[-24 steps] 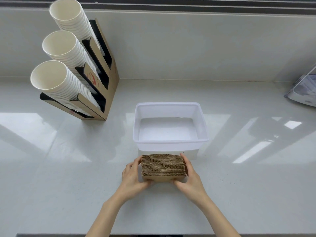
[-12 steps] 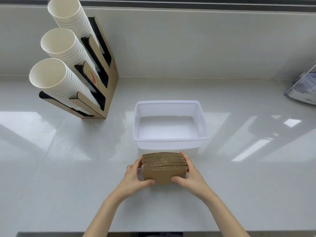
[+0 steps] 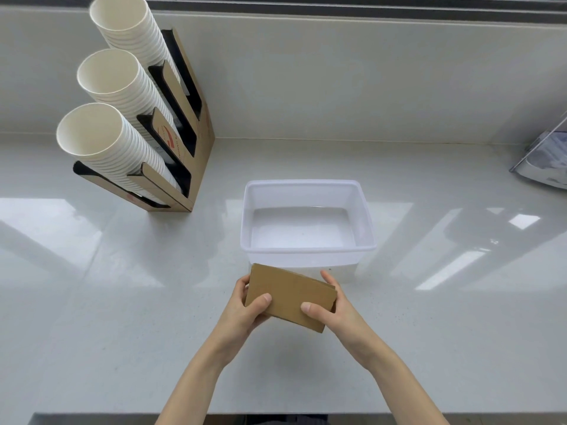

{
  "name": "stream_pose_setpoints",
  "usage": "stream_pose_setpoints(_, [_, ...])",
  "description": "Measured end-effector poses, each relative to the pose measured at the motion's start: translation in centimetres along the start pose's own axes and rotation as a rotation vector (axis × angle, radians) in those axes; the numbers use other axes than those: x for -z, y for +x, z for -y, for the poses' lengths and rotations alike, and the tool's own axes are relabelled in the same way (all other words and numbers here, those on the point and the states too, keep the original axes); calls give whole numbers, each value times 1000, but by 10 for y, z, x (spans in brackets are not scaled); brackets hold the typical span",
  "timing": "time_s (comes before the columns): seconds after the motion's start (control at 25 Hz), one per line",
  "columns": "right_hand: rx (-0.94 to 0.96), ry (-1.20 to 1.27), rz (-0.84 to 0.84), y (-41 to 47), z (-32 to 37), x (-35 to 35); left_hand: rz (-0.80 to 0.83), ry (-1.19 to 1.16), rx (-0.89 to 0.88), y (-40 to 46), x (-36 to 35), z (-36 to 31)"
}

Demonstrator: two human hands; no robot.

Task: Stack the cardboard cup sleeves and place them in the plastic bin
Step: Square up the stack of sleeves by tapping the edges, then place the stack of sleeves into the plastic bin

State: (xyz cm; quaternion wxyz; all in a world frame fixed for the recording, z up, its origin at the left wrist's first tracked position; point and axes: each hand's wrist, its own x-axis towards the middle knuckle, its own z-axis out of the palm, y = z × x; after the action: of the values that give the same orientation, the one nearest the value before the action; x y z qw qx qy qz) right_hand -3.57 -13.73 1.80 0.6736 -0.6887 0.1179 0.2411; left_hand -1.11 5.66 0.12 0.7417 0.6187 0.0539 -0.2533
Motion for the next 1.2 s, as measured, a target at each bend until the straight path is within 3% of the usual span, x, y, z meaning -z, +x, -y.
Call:
stream_pose_setpoints(0.32, [-25,-220,74,-10,42,8,-11,-8,-19,-2,6,-17])
stream_pose_setpoints(0.76, [-47,-433,230,8,85,10,111,164,-71,6,7,-53])
stream_pose_setpoints(1.04, [14,-227,93,26,94,5,9,92,-124,28,-2,-74])
stream_pose_setpoints(1.2, [43,-127,48,36,106,3,75,98,-106,41,-5,-92])
